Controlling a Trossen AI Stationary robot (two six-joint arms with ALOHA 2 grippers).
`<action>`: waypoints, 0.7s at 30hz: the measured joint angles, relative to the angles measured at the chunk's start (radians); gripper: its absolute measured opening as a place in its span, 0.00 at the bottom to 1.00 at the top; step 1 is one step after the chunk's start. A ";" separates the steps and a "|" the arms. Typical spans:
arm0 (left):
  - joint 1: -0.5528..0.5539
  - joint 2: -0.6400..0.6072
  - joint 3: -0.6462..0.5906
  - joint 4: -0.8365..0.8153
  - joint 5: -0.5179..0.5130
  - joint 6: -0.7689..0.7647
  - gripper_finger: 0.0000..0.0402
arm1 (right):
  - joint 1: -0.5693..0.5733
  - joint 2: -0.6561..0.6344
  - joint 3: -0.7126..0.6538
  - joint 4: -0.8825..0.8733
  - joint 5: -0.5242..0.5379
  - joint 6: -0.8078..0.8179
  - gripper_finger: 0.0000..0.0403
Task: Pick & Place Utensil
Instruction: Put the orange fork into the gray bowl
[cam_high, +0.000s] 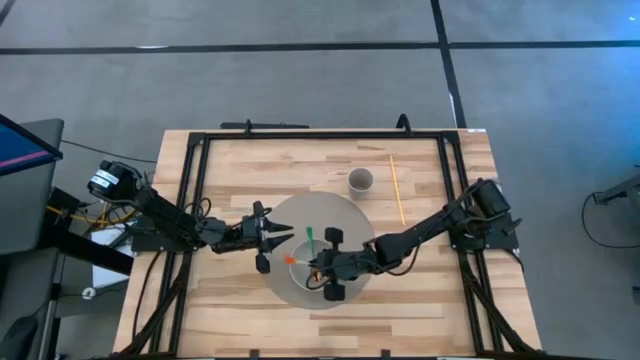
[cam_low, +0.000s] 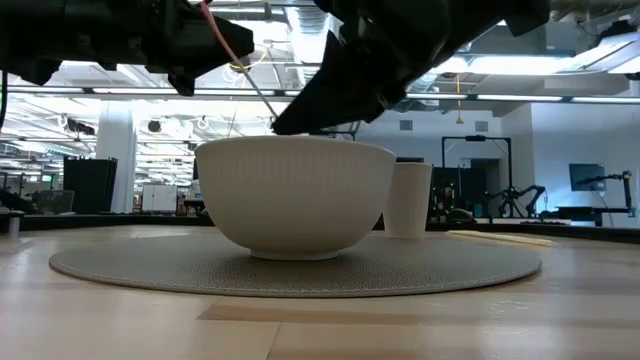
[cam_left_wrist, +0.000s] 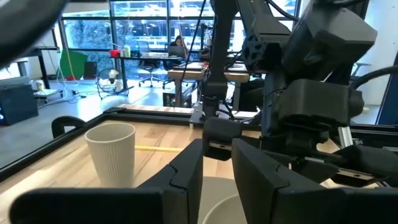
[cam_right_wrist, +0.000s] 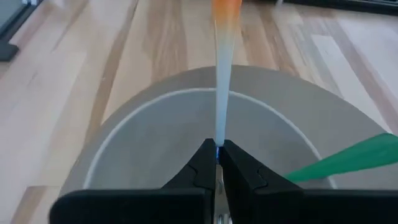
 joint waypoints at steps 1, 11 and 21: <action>0.000 0.000 0.000 0.000 0.000 0.000 0.21 | 0.000 0.000 0.000 -0.006 -0.001 0.000 0.02; 0.000 0.000 0.000 0.000 0.000 -0.001 0.21 | 0.000 0.000 0.000 -0.104 -0.051 0.052 0.03; 0.000 0.000 0.000 0.000 0.000 -0.001 0.21 | -0.015 0.001 0.000 -0.103 -0.088 0.052 0.03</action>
